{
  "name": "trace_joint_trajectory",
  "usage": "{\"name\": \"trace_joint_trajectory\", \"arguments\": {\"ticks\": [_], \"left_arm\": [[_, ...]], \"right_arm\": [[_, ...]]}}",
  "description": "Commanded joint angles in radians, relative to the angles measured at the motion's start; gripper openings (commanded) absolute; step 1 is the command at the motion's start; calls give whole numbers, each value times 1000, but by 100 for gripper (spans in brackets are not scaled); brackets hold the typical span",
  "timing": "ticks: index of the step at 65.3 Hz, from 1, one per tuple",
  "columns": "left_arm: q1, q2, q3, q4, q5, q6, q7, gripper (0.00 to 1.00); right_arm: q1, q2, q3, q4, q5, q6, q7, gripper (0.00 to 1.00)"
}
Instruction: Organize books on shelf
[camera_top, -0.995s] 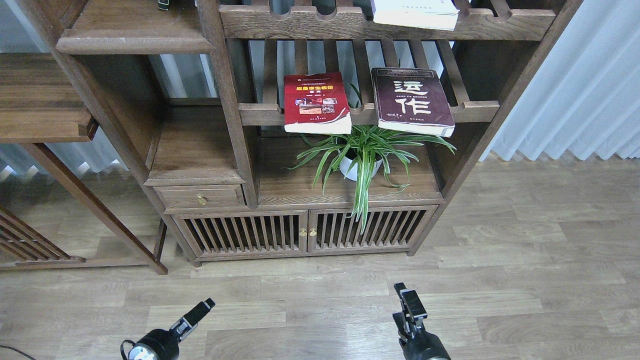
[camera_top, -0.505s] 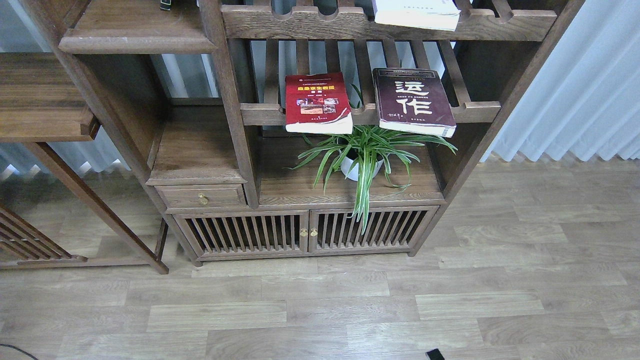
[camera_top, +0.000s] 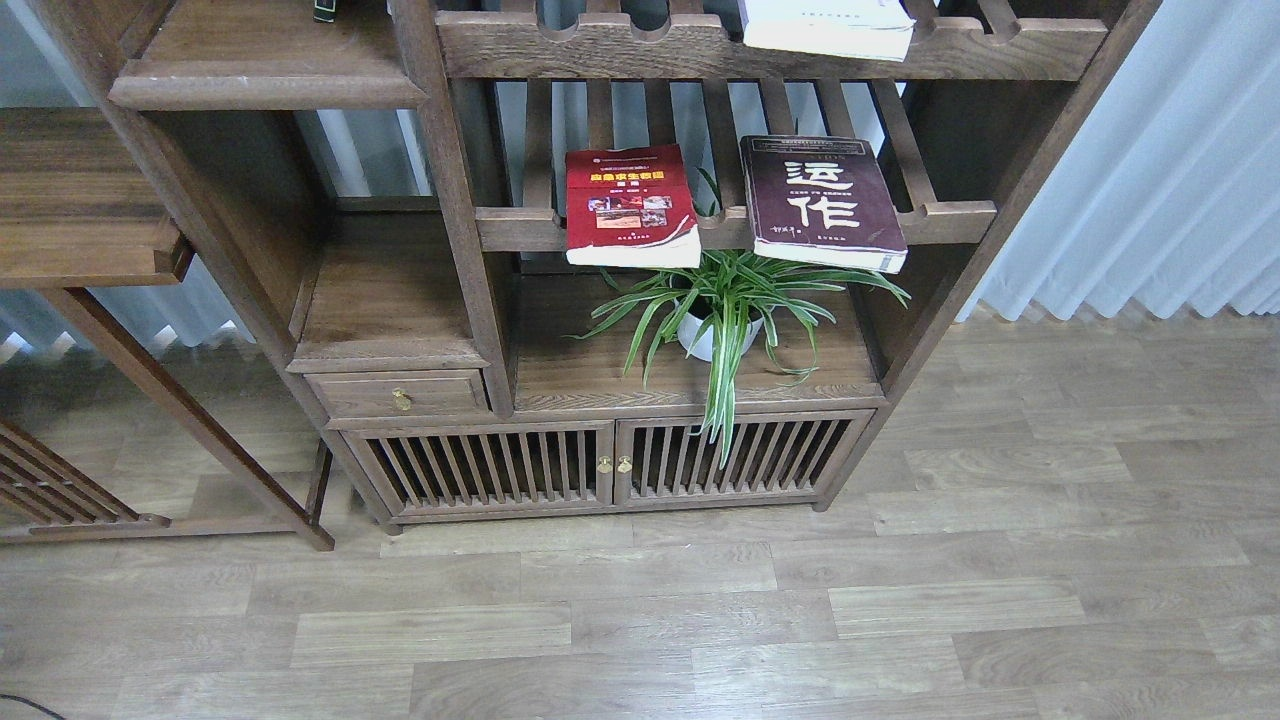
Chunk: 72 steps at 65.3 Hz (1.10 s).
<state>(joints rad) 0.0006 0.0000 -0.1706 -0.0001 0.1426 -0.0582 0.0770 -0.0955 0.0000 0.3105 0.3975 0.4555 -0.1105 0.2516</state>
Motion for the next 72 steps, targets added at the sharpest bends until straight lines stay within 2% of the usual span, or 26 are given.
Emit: {"name": "trace_joint_trajectory", "arguments": {"ticks": [1,9,32,72], "left_arm": [[94,0,62,95,0,6,0,100],[121,0,66,95,-1,6,0,100],[39,0,65,95,-1,8,-2,100],[41,0,65,95,-1,8,0,100]], "right_arm": [[0,0,-48,0,0,0,0,99],[3,0,-48,0,0,0,0,99],[7,0,-48,0,0,0,0,99],[7,0,-48,0,0,0,0,99]]}}
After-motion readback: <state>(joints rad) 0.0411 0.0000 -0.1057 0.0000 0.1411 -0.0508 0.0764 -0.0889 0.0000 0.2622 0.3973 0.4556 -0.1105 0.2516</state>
